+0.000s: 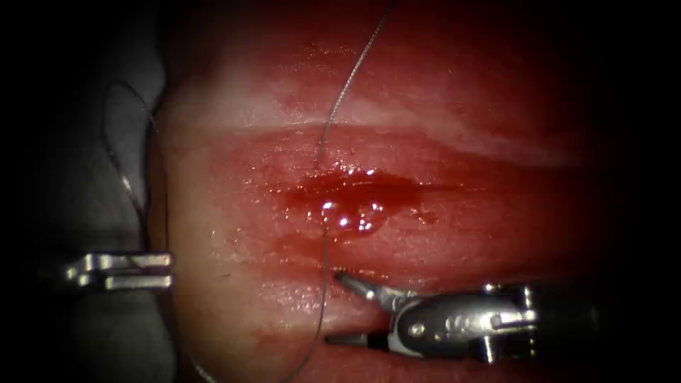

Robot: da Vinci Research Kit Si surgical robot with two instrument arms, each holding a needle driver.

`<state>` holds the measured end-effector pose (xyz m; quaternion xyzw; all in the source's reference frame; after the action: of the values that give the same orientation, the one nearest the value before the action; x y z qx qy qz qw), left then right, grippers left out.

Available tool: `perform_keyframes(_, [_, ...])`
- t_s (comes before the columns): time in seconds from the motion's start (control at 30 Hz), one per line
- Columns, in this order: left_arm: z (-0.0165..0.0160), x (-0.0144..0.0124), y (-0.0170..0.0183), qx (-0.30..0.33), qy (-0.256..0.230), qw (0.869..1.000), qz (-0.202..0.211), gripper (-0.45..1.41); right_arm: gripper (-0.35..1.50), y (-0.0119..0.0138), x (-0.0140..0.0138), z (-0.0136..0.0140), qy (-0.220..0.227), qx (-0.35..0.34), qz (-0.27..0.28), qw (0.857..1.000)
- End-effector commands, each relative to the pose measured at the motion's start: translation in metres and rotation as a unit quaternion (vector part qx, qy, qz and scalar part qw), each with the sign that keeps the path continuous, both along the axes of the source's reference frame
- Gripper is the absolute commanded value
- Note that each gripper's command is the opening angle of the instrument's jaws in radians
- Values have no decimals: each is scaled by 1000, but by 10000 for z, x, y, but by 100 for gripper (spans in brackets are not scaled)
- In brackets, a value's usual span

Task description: Wound Closure

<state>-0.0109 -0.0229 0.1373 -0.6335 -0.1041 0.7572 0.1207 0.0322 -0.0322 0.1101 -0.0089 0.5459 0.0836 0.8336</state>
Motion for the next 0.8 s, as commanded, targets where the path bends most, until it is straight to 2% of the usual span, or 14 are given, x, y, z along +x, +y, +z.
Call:
perform_keyframes(0.03, [5, -5, -11, 3, -1, 1000, 0, -45, 91, 0, 3, 23, -2, -14, -6, 1000])
perform_keyframes(0.13, [6, -5, -12, 5, -1, 1000, -1, -45, 76, 11, 4, 44, -5, -29, -9, 1000])
perform_keyframes(0.2, [6, -5, -12, 5, -1, 1000, -1, -45, 74, 18, 4, 56, -8, -32, -6, 999])
perform_keyframes(0.43, [5, -5, -12, 5, -1, 1000, -1, -45, 79, 37, 15, 95, -12, -40, 1, 999])
perform_keyframes(0.63, [6, -6, -12, 5, 0, 1000, -1, -45, 77, 34, 28, 111, -12, -43, -6, 999])
perform_keyframes(0.7, [6, -6, -13, 5, 0, 1000, -1, -45, 64, 30, 30, 114, -17, -46, -13, 999])
perform_keyframes(0.73, [6, -6, -13, 5, 0, 1000, -1, -45, 51, 28, 30, 114, -19, -46, -15, 999])
perform_keyframes(0.8, [6, -6, -13, 5, 0, 1000, -1, -45, -35, 24, 23, 115, -16, -46, -20, 999])
